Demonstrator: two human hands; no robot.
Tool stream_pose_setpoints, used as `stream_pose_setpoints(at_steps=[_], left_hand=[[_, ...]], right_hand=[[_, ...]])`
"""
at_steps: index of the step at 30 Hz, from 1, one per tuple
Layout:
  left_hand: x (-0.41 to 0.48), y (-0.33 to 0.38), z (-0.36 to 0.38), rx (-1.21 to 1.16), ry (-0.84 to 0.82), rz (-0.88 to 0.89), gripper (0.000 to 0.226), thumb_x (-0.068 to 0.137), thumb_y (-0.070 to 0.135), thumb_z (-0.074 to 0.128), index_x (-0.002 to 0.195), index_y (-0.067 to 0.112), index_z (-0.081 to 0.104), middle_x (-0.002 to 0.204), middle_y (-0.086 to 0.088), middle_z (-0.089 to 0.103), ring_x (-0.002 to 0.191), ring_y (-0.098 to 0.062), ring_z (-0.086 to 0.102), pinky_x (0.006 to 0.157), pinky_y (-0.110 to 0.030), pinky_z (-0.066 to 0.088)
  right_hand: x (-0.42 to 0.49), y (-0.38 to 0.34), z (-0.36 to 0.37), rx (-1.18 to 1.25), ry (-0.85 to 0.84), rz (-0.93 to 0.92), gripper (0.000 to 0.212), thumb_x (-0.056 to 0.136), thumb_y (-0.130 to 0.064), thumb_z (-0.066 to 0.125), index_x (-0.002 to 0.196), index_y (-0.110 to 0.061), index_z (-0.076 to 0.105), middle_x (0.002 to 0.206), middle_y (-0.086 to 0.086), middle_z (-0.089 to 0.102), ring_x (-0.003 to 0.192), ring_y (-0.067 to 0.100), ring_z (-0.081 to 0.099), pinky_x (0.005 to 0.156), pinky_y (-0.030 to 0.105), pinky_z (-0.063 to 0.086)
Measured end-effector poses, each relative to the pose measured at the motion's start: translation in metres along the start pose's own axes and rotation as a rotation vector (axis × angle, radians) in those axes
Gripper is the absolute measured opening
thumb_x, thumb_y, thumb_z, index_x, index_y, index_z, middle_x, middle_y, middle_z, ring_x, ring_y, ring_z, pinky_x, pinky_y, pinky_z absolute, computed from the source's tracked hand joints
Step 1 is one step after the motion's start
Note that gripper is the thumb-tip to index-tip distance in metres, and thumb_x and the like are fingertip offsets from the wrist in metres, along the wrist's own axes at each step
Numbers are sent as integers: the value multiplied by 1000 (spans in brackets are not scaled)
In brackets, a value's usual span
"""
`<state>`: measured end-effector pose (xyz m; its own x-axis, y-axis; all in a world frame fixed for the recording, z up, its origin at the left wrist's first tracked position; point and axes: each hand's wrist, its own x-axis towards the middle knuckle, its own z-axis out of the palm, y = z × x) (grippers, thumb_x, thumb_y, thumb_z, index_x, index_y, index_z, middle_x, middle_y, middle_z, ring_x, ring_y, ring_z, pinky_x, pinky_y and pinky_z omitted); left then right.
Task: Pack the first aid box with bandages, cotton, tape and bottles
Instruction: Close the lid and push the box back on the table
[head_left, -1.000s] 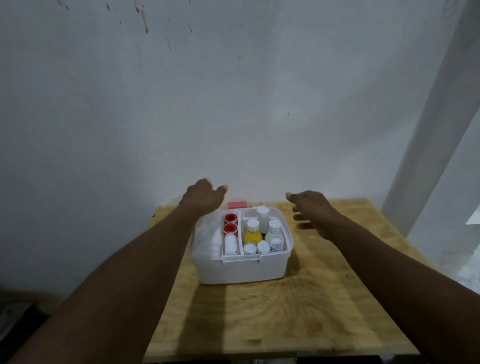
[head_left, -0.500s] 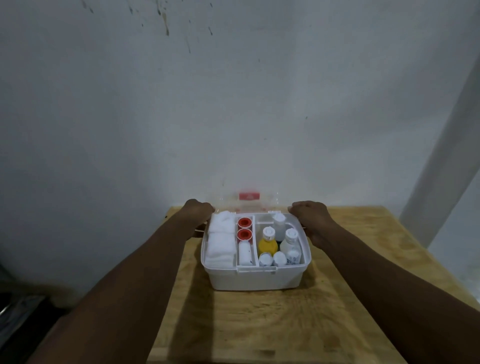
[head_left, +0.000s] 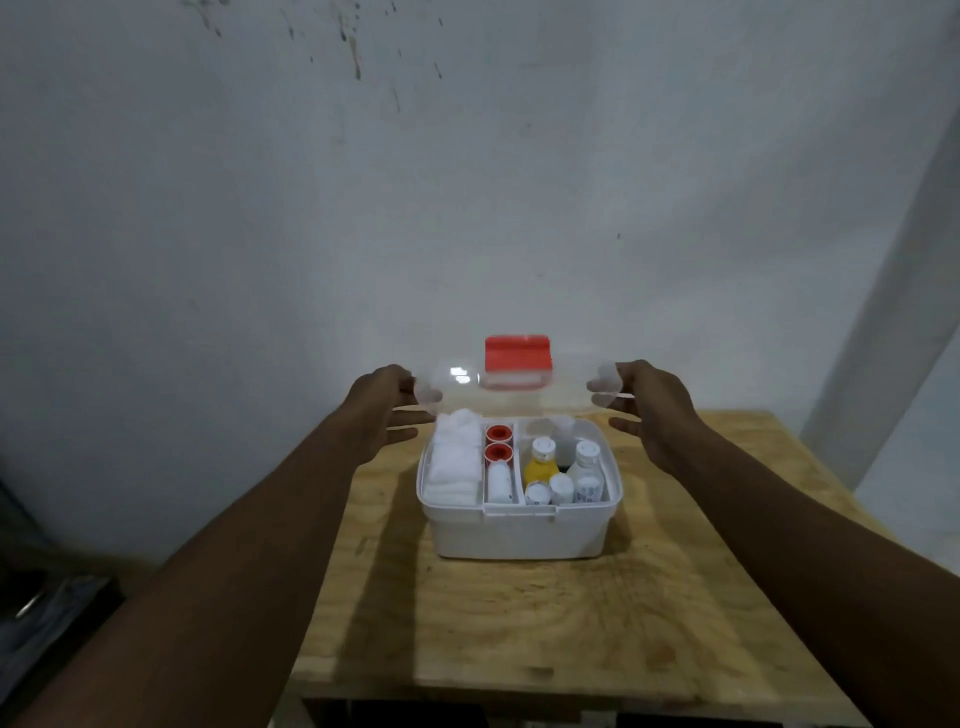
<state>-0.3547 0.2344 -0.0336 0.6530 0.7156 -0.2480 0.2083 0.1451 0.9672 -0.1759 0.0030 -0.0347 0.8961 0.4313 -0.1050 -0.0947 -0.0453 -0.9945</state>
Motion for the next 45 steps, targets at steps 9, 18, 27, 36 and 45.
stream_pose_setpoints(at_steps=[9,18,27,36,45], left_hand=[[-17,-17,3,262,-6,70,21,95,22,63,111,11,67,119,-7,67,103,-28,65,92,-44,57],[-37,-47,43,583,126,326,53,102,43,47,149,20,37,154,-11,44,132,-33,51,97,-38,47],[-34,-58,41,513,200,373,46,101,39,44,145,24,46,145,-10,54,122,-32,57,96,-41,51],[-34,-58,39,517,180,354,52,95,47,43,142,26,46,142,-11,55,119,-33,57,100,-48,52],[-25,-68,38,-54,45,102,71,83,67,52,135,19,57,133,-11,65,113,-32,66,100,-49,53]], right_hand=[[-23,18,-13,-529,-96,-378,12,88,-17,65,100,-18,70,103,-3,70,95,17,67,83,32,54],[-65,56,28,-1073,-44,-775,53,93,-54,38,133,-24,57,143,0,55,136,21,45,111,42,34],[-56,50,11,-1280,-330,-821,104,66,-90,47,150,-30,29,160,-1,29,148,25,22,117,47,26],[-55,51,13,-1304,-318,-832,105,67,-83,57,152,-30,23,162,-2,23,150,25,16,117,50,29],[-54,62,10,-505,-124,-550,77,83,-70,54,148,-35,32,158,-8,32,137,8,33,106,33,33]])
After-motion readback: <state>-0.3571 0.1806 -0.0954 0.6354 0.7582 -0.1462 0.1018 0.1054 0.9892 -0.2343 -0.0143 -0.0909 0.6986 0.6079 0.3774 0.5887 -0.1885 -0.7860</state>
